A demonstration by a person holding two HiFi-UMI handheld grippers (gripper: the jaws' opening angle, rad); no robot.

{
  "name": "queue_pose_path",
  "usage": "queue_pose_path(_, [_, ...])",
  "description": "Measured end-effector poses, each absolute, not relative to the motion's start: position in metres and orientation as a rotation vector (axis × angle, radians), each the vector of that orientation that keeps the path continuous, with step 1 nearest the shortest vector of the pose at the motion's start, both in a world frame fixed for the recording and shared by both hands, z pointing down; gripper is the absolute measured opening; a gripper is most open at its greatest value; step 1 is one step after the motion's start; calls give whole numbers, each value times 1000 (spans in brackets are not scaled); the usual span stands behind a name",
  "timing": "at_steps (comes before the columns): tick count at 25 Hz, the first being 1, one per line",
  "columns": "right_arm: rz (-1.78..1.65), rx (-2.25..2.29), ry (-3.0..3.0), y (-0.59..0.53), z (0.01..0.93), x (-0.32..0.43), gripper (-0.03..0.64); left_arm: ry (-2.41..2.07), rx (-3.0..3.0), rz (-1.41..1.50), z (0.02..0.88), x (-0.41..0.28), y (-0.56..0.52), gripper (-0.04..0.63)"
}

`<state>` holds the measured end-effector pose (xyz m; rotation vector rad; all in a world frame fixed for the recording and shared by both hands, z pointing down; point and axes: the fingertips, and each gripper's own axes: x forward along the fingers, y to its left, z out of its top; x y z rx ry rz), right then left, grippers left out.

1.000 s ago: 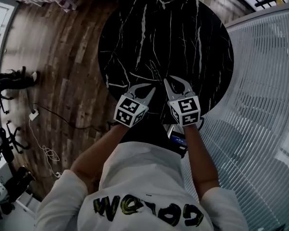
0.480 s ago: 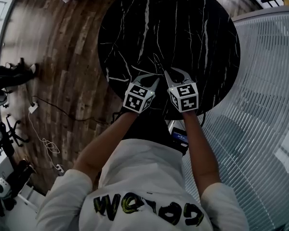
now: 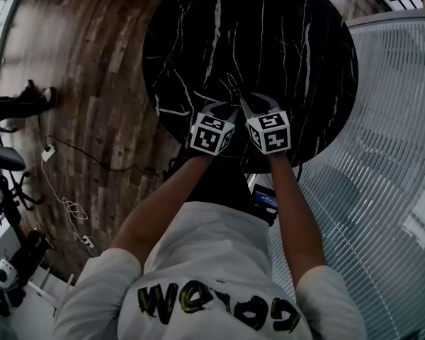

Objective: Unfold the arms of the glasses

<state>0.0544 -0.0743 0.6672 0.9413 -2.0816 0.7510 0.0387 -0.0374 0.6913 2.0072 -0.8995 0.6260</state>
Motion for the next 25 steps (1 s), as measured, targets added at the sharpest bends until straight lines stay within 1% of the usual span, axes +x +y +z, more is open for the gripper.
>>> queue_pose_path(11, [778, 898, -2045, -68, 686, 51, 72, -897, 1971, 632, 704, 41, -38, 87])
queue_pose_path(14, [781, 881, -2045, -64, 688, 48, 68, -901, 1971, 628, 706, 42, -38, 75])
queue_pose_path(17, [758, 880, -2040, -62, 690, 48, 32, -893, 1974, 627, 706, 43, -35, 63])
queue_pose_path(20, [743, 896, -2035, -63, 688, 49, 13, -883, 1978, 634, 705, 43, -33, 47])
queue_pose_path(25, [721, 903, -2026, -65, 689, 51, 12, -889, 1977, 644, 706, 38, -33, 41])
